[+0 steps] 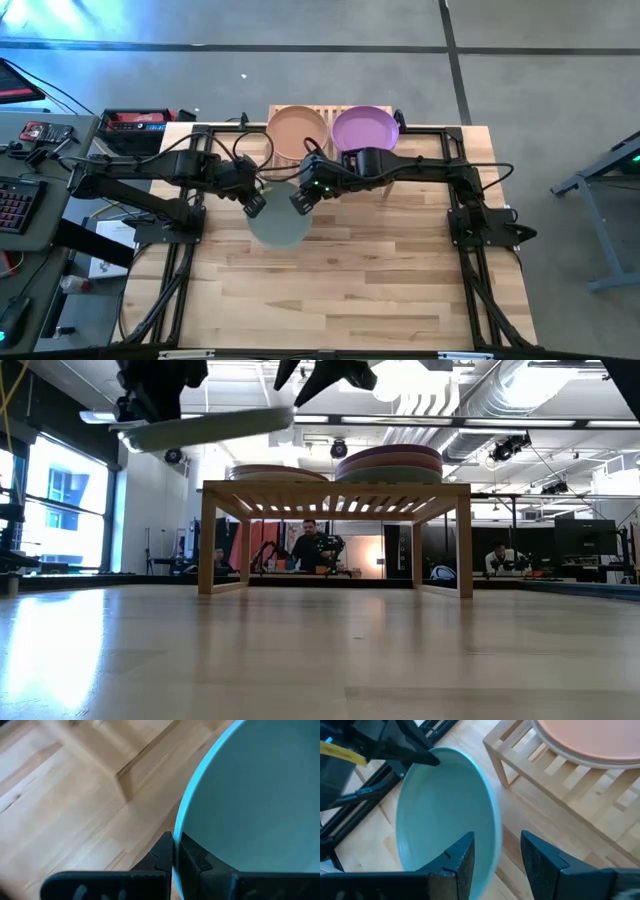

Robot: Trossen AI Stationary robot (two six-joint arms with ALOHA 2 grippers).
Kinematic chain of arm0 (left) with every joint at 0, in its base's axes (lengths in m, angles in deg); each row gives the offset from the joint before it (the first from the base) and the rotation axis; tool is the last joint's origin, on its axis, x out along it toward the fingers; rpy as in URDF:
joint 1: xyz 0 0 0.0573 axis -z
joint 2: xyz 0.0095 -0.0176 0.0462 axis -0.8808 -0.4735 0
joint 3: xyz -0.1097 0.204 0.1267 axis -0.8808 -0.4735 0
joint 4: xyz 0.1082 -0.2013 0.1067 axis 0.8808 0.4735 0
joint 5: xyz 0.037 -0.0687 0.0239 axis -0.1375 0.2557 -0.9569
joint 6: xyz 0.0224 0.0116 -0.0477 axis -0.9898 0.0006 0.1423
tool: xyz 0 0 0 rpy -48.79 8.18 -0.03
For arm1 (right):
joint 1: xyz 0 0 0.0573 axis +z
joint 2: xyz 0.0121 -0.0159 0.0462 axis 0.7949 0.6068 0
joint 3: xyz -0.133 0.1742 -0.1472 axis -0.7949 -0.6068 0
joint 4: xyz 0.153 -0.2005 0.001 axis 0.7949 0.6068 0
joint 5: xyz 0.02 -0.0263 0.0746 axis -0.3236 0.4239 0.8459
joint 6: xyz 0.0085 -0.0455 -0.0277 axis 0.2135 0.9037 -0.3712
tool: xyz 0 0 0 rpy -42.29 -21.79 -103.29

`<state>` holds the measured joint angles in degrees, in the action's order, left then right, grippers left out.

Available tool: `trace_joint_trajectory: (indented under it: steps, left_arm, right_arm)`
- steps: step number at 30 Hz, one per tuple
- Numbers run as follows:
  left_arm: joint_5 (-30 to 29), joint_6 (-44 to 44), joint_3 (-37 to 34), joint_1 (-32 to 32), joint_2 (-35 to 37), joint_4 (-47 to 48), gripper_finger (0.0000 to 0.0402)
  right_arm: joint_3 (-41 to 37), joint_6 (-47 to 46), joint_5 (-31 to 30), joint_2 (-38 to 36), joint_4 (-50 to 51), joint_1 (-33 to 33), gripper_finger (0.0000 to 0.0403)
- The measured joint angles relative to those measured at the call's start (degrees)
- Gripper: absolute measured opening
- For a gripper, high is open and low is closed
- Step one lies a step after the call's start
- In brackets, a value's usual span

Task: Place and stack plates onto a shelf
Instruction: Stack the blue plate on top of the orange plate on the shelf

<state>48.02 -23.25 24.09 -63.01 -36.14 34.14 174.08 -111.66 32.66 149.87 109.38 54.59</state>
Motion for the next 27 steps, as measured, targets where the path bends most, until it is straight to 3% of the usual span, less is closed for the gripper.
trace_joint_trajectory:
  steps: [17,21,27]
  left_arm:
    - [-0.2,-5.3,0.0,0.5,-0.3,-6.5,0.0001]
    - [-0.2,-6.5,0.0,0.5,-0.7,-6.5,0.0001]
    - [-1.1,-6.5,0.0,0.6,-0.7,-6.4,0.0001]
  right_arm:
    - [0.0,0.0,3.1,2.5,1.4,0.7,0.013]
    - [0.0,0.0,3.0,2.5,1.4,0.7,0.0095]
    - [0.0,1.4,2.5,2.5,2.0,0.3,0.0011]
